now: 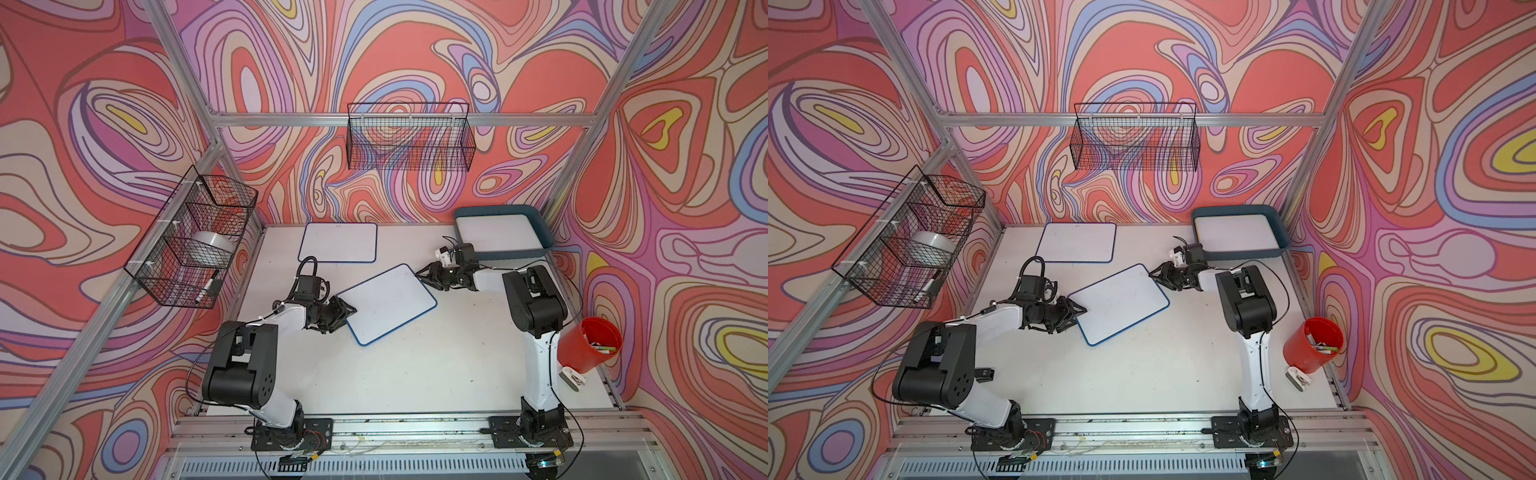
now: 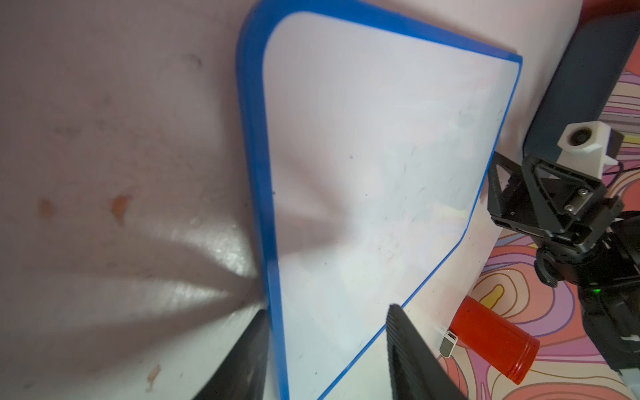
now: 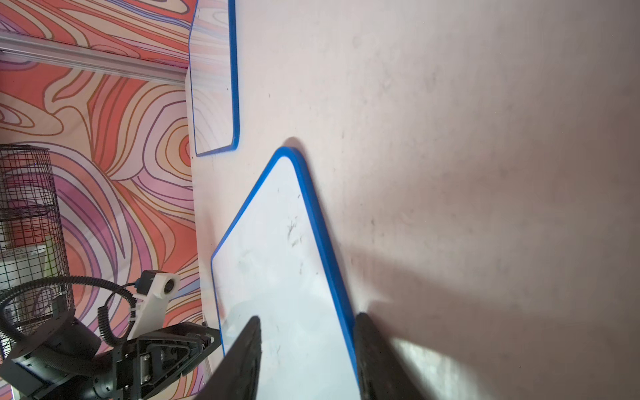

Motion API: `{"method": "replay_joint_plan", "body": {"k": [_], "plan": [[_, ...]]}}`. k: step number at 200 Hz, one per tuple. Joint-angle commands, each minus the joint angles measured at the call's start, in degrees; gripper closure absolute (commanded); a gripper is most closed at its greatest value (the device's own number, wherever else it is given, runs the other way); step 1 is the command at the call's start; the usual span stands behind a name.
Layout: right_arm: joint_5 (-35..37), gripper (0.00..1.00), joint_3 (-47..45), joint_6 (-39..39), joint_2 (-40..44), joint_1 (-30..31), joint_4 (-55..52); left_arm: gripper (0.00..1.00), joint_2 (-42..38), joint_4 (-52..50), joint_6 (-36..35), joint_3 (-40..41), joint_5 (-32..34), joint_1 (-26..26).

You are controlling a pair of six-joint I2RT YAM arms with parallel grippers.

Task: Put the whiteboard into the storage box
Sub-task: Pick up the whiteboard at the center of the board.

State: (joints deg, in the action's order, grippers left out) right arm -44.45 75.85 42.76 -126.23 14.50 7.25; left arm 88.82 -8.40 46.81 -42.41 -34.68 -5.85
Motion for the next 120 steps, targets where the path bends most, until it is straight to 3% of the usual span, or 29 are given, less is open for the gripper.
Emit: {"method": "replay_joint_plan", "body": {"k": [1, 120], "plan": [[-19.9, 0.55, -1.6, 3.0, -2.1, 9.1, -4.4, 0.50, -4.0, 16.3, 0.7, -6.5, -15.5, -3.8], [-21.4, 0.55, -3.7, 7.5, -2.9, 9.3, 2.0, 0.50, -9.3, 21.6, 4.8, -2.6, -12.5, -1.7]]}}
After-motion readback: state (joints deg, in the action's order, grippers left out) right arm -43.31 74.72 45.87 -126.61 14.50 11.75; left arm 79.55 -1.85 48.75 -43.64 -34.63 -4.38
